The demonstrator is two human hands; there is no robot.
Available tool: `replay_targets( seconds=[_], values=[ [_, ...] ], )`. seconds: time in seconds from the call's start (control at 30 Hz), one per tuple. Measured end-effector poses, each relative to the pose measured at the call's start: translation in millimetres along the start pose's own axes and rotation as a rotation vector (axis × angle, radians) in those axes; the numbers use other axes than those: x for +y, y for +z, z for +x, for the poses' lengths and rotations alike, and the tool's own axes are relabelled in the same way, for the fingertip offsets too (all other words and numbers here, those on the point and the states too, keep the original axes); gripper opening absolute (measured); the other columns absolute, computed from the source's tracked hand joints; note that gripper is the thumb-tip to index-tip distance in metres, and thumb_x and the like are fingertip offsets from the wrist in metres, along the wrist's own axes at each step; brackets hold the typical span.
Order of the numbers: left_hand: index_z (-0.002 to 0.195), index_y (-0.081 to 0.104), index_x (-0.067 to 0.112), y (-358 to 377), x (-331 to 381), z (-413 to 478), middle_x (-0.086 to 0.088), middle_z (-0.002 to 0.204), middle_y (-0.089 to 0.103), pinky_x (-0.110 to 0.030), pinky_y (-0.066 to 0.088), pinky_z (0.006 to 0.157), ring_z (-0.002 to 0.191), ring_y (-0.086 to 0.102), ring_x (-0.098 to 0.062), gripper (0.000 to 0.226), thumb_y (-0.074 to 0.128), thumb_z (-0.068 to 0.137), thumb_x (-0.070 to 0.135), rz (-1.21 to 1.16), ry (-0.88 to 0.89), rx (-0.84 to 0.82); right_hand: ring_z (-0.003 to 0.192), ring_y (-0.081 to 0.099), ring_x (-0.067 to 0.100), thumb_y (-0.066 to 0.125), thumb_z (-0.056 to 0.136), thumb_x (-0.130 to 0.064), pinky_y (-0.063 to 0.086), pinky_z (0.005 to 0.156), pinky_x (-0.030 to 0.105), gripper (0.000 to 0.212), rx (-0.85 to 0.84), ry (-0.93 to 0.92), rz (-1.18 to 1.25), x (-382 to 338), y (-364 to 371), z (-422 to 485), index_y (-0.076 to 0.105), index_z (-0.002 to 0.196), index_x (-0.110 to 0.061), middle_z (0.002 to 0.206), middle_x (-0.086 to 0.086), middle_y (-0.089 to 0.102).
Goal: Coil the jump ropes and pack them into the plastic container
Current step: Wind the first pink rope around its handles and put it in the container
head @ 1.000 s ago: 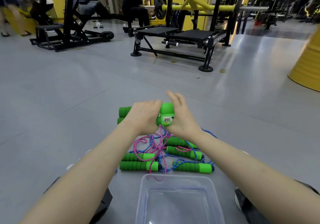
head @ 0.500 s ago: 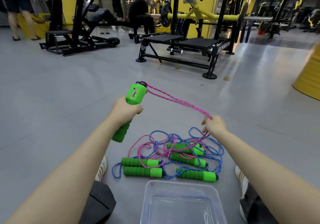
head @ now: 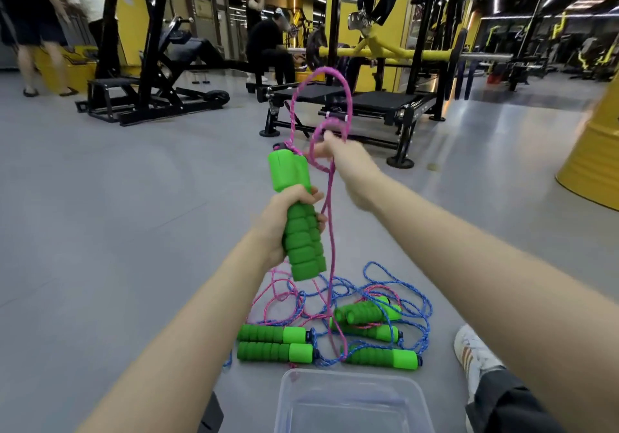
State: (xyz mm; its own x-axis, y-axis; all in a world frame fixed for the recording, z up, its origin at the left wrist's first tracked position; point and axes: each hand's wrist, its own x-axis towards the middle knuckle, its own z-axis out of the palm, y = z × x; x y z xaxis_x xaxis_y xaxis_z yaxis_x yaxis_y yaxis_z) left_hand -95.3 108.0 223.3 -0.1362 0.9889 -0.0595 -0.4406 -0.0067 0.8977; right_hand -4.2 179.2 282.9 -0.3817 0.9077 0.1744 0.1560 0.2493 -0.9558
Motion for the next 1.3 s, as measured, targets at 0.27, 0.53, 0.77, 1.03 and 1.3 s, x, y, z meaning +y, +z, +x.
replay_targets(
  seconds=[0.27,0.53,0.77,1.03,1.3],
  values=[
    [0.085,0.053,0.008,-13,-3,-2,-0.012,0.07,0.058,-0.024,0.05,0.051,0.047,0.05,-0.017,0.014,0.047,0.076,0.016,-0.007,-0.162,-0.102,0.12,0.048,0.017,0.028,0.1,-0.037,0.038,0.089,0.026,0.046,-0.122,0.138,-0.1,42,9,-2,0.051,0.13,-0.011,0.134,0.004,0.052],
    [0.069,0.044,0.012,-25,9,6,-0.002,0.06,0.046,-0.024,0.047,0.053,0.043,0.043,-0.013,0.016,0.039,0.084,0.015,-0.128,-0.043,0.004,0.048,0.052,0.008,0.041,0.091,-0.041,0.042,0.064,0.026,0.026,-0.639,0.349,0.469,84,15,-37,0.058,0.082,-0.024,0.055,-0.01,0.055],
    [0.076,0.048,0.019,-79,10,14,0.0,0.066,0.049,-0.036,0.047,0.068,0.059,0.053,-0.023,0.022,0.057,0.058,0.027,0.447,0.309,0.618,0.055,0.047,0.02,0.046,0.092,-0.007,0.041,0.05,0.022,0.026,-0.127,0.262,-0.701,135,-31,-11,0.064,0.111,-0.002,0.072,0.01,0.057],
    [0.097,0.032,0.012,-102,-22,7,-0.021,0.097,0.063,-0.038,0.038,0.068,0.092,0.058,-0.044,0.036,0.058,0.08,0.03,1.621,0.269,0.619,0.053,0.037,0.019,0.047,0.092,-0.046,0.03,0.052,0.029,0.055,0.483,-0.038,-0.247,90,-50,7,0.061,0.07,0.002,0.051,0.004,0.042],
    [0.097,0.033,0.011,-97,-11,7,-0.022,0.102,0.061,-0.039,0.037,0.072,0.096,0.056,-0.044,0.038,0.061,0.08,0.03,1.484,0.255,0.761,0.057,0.041,0.016,0.051,0.092,-0.036,0.032,0.051,0.026,0.033,0.557,-0.164,-0.375,49,-63,14,0.057,0.076,-0.009,0.06,0.0,0.047]
  ],
)
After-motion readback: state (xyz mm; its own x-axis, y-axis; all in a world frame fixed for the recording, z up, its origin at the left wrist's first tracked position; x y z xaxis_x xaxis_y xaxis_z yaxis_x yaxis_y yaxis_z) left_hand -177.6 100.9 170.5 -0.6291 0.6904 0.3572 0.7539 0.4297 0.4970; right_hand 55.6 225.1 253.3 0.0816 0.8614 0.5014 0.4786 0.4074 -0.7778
